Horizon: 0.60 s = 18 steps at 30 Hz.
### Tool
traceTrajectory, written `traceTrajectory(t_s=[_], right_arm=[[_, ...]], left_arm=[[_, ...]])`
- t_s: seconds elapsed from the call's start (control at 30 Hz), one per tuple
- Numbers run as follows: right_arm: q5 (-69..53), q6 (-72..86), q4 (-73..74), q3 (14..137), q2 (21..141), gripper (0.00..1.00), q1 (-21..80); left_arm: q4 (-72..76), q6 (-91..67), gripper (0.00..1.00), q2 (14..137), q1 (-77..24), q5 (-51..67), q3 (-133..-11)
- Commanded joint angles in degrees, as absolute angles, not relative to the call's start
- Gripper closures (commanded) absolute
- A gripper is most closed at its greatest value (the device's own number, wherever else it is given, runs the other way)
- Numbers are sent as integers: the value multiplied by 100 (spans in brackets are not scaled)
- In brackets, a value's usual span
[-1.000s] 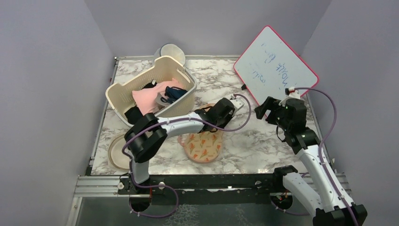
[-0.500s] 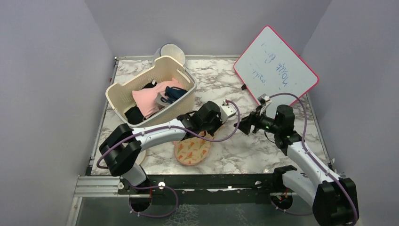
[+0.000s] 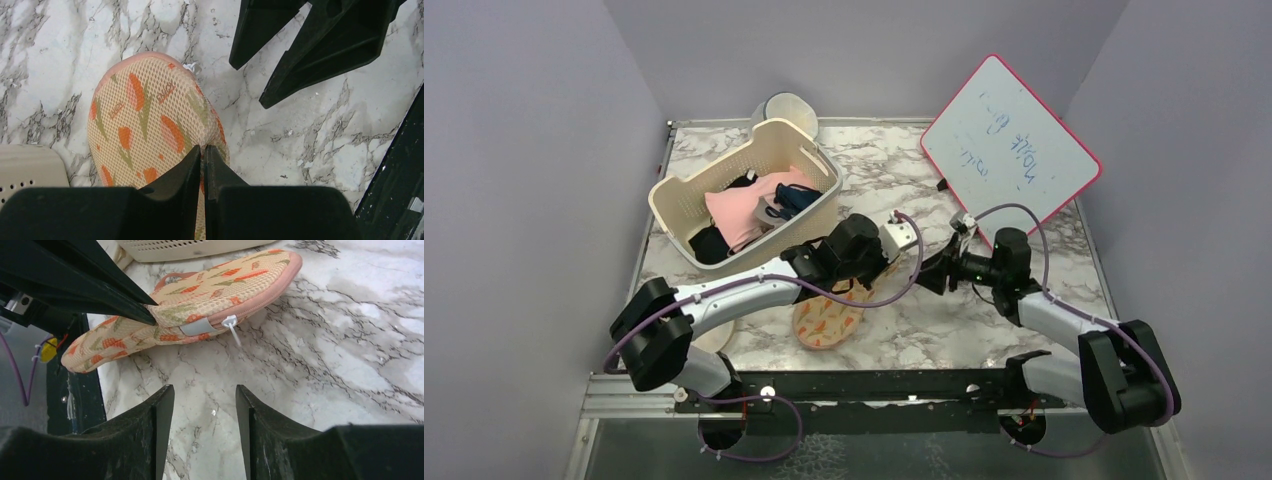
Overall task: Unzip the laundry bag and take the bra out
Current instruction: Unzip the laundry bag at the center of the board.
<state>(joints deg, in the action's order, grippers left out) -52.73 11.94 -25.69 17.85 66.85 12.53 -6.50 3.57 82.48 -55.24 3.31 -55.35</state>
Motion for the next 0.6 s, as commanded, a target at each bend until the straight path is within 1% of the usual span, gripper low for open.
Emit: traceTrajectory(t_s=[0.0, 0.1, 0.2, 0.27, 0.33, 0.37, 0.57], right_arm=[[-4817, 548, -3392, 1757, 6839, 53, 1674], [-4478, 59, -3589, 1821, 6991, 54, 2063], [-4179, -30, -3957, 1804, 7164, 55, 2170], [-4125, -91, -4044, 1856, 7256, 59, 2171], [-4031, -109, -4122, 1880, 7285, 69, 2171], [-3978, -126, -4211, 1862, 7278, 70, 2171], [-4353, -422, -4750, 1821, 7627, 67, 2167]], left_arm=[[-785, 410, 100, 7984, -5528, 486, -5501], [-813, 387, 100, 7877, -5528, 507, -5459], [-806, 394, 100, 7750, -5528, 467, -5407], [-829, 391, 100, 7699, -5528, 466, -5406], [-860, 387, 100, 7676, -5528, 449, -5415], [-865, 382, 100, 7659, -5528, 448, -5406], [-850, 369, 100, 7606, -5530, 521, -5379]])
